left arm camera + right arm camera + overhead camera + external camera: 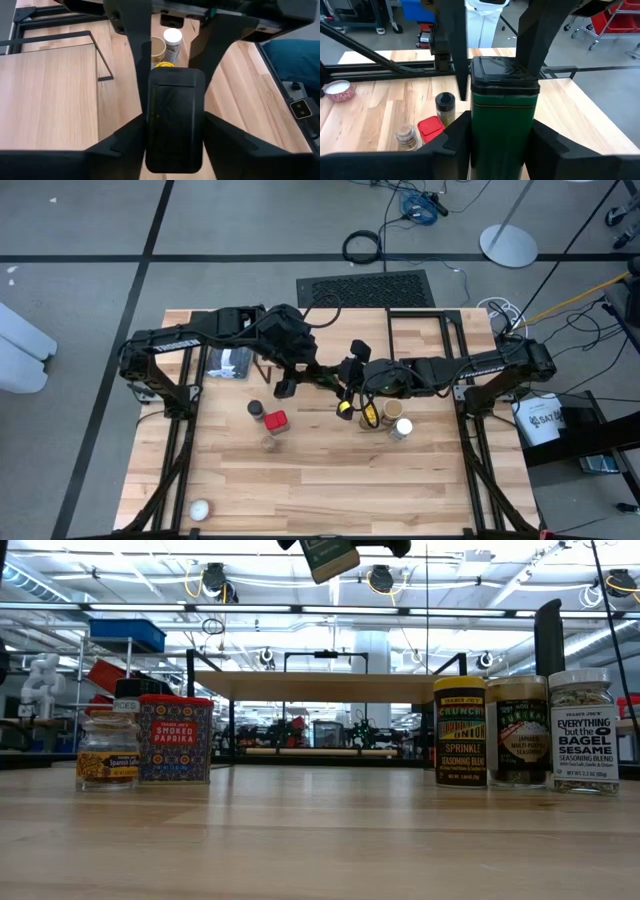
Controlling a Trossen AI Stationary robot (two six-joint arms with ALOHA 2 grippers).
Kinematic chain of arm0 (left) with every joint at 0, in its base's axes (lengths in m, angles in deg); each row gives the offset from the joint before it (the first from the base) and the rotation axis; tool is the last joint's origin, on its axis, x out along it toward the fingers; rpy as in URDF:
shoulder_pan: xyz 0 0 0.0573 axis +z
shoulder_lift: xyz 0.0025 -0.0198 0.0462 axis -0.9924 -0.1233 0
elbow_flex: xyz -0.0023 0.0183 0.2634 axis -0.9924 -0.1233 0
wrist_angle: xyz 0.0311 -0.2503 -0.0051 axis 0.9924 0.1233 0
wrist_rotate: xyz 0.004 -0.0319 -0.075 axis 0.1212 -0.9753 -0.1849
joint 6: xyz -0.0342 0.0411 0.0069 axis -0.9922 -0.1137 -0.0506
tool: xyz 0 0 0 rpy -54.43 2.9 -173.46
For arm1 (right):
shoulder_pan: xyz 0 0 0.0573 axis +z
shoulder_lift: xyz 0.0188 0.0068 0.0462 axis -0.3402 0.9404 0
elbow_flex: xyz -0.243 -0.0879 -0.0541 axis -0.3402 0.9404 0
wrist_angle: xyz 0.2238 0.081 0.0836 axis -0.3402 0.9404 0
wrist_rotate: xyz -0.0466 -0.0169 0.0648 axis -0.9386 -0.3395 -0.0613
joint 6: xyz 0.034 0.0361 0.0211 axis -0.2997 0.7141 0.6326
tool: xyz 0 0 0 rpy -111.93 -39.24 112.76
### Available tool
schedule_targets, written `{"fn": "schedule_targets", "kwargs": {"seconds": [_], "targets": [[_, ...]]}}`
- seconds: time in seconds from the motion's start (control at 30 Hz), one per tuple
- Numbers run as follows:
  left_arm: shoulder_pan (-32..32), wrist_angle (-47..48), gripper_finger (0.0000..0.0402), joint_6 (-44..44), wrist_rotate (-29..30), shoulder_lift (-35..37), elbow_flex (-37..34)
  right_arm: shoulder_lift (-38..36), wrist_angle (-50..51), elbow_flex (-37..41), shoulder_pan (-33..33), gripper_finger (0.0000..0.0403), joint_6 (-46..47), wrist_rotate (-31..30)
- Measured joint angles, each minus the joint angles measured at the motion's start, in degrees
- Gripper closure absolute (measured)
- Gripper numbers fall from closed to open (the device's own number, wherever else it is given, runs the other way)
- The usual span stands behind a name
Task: Shelf spices
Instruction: Remove the black seasoning can from the shelf
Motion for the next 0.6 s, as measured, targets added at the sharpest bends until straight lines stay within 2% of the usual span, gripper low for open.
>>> {"fn": "schedule_targets", "kwargs": {"seconds": [0.27,0.47,0.6], "targets": [[-0.13,-1.51,0.0134,0.11,-0.48,0.40,-0.04,0.00,0.81,0.00,-0.06,0.0273,0.02,-0.48],[-0.15,-5.11,0.0113,0.39,-0.15,3.59,-0.03,-0.08,2.71,0.09,-0.07,0.0273,0.23,-0.48],[-0.15,-6.31,0.0111,1.38,3.77,7.16,-0.02,-1.18,2.93,0.09,0.15,0.0273,0.44,-0.26]]}}
